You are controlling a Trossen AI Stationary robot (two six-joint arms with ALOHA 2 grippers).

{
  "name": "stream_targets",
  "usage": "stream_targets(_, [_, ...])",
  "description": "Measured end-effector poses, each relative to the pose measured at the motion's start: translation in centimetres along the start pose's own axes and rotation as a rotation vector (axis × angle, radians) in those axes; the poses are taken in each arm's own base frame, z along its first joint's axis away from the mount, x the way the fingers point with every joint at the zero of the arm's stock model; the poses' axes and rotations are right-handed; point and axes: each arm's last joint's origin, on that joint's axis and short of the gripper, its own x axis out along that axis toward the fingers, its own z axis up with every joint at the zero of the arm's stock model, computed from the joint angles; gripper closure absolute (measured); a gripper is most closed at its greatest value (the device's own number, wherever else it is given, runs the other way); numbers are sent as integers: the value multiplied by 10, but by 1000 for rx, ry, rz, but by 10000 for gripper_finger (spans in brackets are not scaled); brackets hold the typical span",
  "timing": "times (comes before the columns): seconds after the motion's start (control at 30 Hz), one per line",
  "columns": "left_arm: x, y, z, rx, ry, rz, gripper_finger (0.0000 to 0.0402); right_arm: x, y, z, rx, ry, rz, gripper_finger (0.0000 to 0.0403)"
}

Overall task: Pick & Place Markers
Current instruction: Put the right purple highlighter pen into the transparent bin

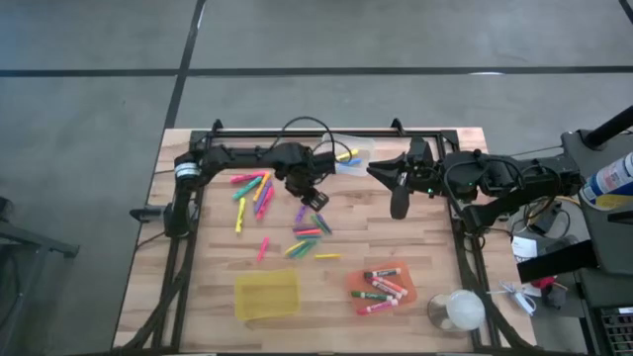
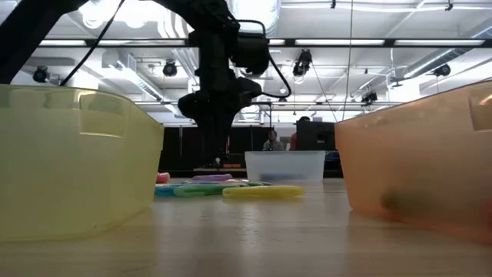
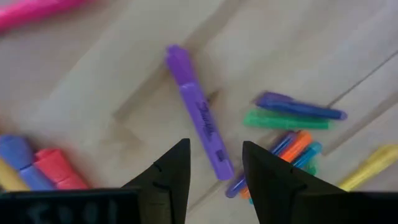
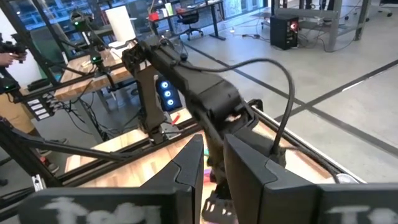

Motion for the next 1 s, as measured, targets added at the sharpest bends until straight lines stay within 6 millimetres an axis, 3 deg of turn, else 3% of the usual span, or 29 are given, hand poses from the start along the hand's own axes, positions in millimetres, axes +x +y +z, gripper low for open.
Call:
stream_targets(0.57, [45,13,-17,-77,18,74,262,-2,4,-2,-4,7,25,346])
stream_targets(1.0, [62,18,-22,-62,18,59,262,-2,4,-2,-4,7,24,346])
